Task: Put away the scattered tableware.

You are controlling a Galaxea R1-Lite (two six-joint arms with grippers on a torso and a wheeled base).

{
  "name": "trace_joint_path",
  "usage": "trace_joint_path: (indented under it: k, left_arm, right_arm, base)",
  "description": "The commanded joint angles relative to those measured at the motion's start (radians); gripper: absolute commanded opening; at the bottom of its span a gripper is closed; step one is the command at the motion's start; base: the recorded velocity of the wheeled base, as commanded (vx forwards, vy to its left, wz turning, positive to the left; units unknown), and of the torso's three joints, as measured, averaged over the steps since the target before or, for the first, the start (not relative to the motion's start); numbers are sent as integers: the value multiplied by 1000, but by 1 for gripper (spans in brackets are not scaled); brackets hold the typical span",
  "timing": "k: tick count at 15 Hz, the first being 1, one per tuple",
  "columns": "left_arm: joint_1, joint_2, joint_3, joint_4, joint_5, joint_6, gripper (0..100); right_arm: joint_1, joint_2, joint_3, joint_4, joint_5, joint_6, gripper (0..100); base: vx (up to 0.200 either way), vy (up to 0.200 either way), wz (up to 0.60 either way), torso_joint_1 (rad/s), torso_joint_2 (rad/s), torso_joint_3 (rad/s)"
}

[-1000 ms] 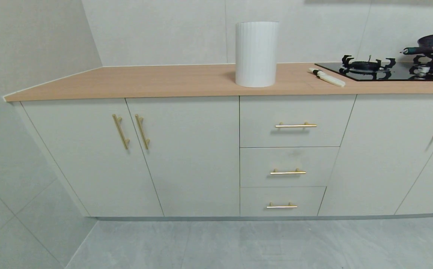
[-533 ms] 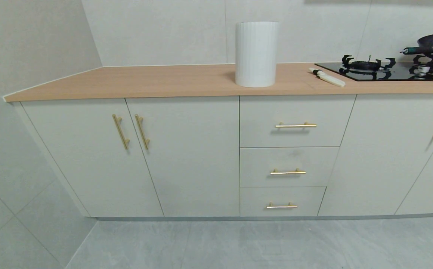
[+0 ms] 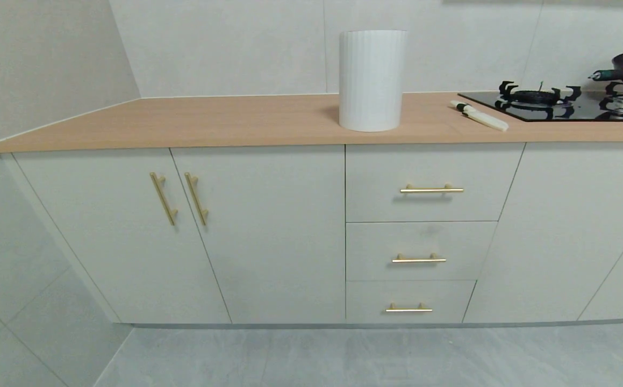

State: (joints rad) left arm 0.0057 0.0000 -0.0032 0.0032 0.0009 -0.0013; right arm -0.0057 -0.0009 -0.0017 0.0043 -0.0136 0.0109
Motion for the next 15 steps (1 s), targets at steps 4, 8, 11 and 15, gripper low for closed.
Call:
trace_joint_path:
  k: [4, 8, 11, 15]
  left_arm:
    - [0, 2, 0, 0, 1, 0, 100]
    - [0, 2, 2, 0, 1, -2, 100]
    - [0, 2, 0, 0, 1, 0, 100]
    - [0, 2, 0, 0, 1, -2, 100]
  right_arm:
    - [0, 2, 0, 0, 0, 0, 100]
    - [0, 2, 0, 0, 0, 0, 100]
    - [0, 2, 0, 0, 0, 0, 100]
    - [0, 2, 0, 0, 0, 0, 100]
  base:
    - [200, 0, 0, 2, 2, 0]
    - [200, 0, 0, 5, 2, 1]
    - [200, 0, 0, 5, 6, 2]
    - [200, 0, 0, 2, 1, 6]
